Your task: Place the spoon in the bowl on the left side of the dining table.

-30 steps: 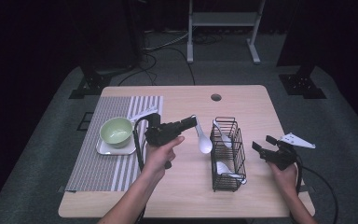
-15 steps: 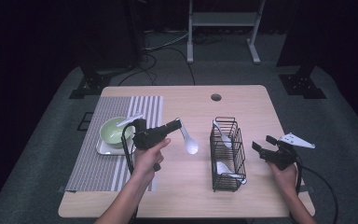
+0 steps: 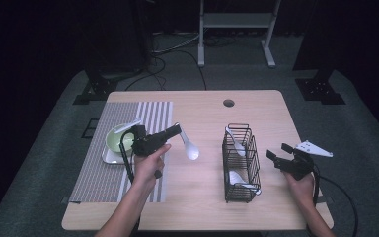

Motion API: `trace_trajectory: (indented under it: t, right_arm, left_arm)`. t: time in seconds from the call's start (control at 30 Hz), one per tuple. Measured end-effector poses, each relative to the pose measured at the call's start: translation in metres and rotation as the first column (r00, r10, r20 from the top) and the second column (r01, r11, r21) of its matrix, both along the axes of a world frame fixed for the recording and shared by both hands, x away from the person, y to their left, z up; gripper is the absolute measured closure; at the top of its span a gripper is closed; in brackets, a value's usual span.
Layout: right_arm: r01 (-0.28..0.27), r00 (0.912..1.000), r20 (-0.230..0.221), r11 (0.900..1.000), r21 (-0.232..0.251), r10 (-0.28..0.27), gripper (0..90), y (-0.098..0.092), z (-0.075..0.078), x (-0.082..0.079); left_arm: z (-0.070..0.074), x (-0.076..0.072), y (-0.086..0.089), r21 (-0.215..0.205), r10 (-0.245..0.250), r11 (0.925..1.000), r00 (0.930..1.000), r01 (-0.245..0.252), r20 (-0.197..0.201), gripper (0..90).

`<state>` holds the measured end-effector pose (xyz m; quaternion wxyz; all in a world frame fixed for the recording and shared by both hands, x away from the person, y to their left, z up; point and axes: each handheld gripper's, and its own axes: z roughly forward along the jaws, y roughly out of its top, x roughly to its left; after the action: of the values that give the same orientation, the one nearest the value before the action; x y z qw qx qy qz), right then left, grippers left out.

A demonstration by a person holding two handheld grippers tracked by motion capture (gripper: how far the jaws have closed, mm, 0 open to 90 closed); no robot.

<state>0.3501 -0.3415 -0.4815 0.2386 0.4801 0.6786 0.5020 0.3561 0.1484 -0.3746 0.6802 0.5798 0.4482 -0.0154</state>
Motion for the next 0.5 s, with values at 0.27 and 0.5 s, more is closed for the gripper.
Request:
trace_trajectory:
  t: [0.27,0.5]
  right_arm:
    - [0.008,1.0000,0.000,1.000,-0.009,-0.008,21.5,0.000,0.000,0.000]
    - [0.010,0.9999,-0.003,1.000,-0.019,-0.010,21.5,0.002,0.000,0.000]
  left_arm:
    - [-0.009,0.005,0.015,0.009,0.036,0.9993,0.9992,-0.036,-0.017,85.0]
    - [-0.014,0.009,0.030,0.009,0.075,0.9971,0.9966,-0.075,-0.034,85.1]
